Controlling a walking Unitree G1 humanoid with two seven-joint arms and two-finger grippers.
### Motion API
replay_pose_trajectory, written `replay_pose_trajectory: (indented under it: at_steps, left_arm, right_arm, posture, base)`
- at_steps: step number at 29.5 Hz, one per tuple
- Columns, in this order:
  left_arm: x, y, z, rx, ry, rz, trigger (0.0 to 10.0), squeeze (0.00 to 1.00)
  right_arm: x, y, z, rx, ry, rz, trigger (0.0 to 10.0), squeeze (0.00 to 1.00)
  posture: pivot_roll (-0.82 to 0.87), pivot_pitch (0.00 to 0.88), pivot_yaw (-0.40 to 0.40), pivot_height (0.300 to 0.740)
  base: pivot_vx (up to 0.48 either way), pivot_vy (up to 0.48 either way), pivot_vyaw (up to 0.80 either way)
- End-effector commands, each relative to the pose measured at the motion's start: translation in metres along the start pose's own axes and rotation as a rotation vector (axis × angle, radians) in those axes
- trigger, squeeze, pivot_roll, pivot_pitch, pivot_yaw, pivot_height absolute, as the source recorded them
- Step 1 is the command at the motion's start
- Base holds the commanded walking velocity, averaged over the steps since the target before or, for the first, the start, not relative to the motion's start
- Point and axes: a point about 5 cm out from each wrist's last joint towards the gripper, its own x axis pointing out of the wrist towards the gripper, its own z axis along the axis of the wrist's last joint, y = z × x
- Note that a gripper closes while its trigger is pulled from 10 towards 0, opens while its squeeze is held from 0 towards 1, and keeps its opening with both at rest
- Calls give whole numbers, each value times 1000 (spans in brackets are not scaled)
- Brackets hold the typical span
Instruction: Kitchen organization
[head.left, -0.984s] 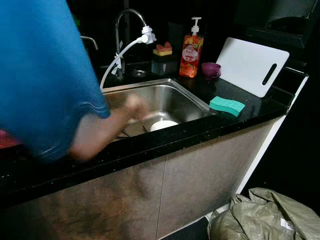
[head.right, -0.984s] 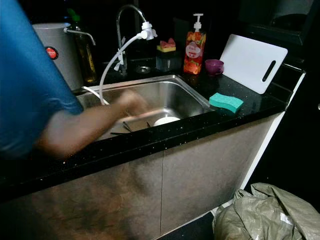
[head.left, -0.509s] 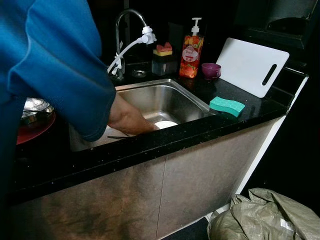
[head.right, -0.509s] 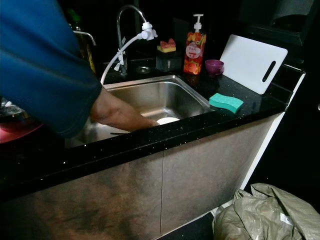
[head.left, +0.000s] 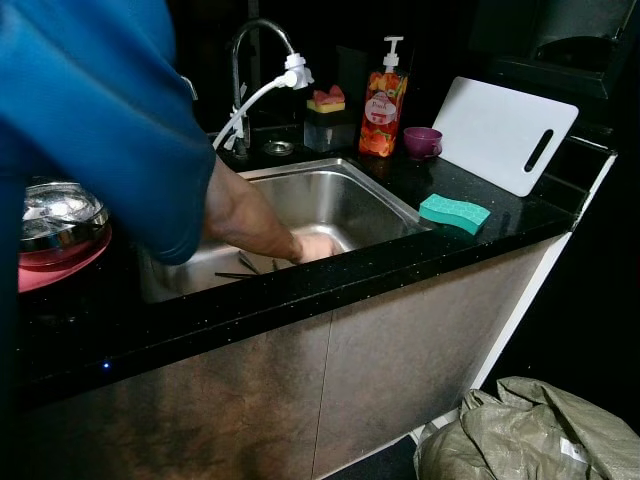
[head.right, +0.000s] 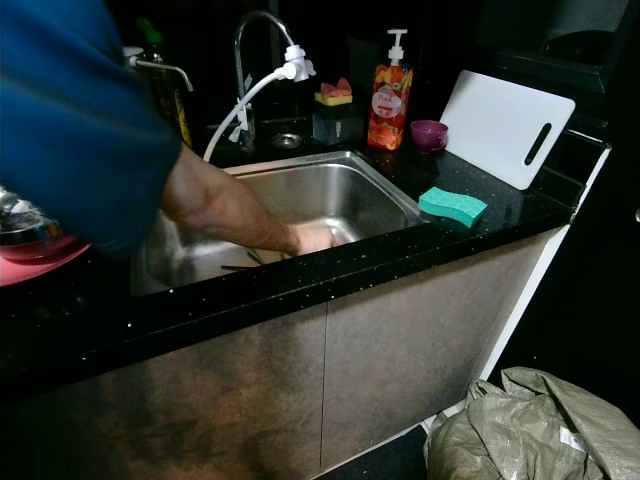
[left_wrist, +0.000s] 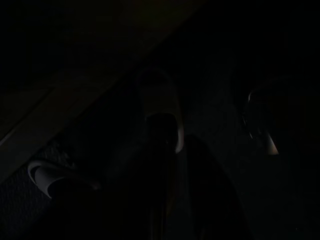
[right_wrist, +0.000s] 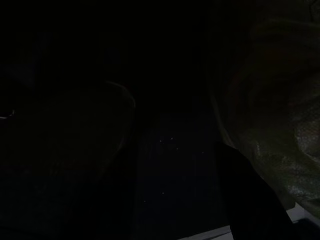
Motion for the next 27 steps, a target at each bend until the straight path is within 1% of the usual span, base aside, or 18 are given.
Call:
replay_pose_trajectory:
  at_steps: [1,8,16,27]
  left_arm:
    - [-1,-3,-7,-12,21,-7,10000,0]
    - [-1,-2,-8,-11,24,-8,10000,0]
    - [-1,-2,-9,-4,32,-6,10000,0]
    - [-1,-3,-9,-23,29,-4,10000,0]
  right_arm:
    - [-1,-2,-6,20,12,-2,10000,0]
    - [-2,-2,-9,32,23,-1,10000,0]
    - [-2,-2,-10,18,36,-13,10000,0]
    - [-2,-6,-8,8,30,-20,10000,0]
  posture:
    - [6,102,-32,740]
    - [6,102,-32,740]
    - [6,102,-32,740]
    - [9,91,-41,740]
  base:
    - [0,0,0]
    - [0,0,0]
    - [0,0,0]
    - [0,0,0]
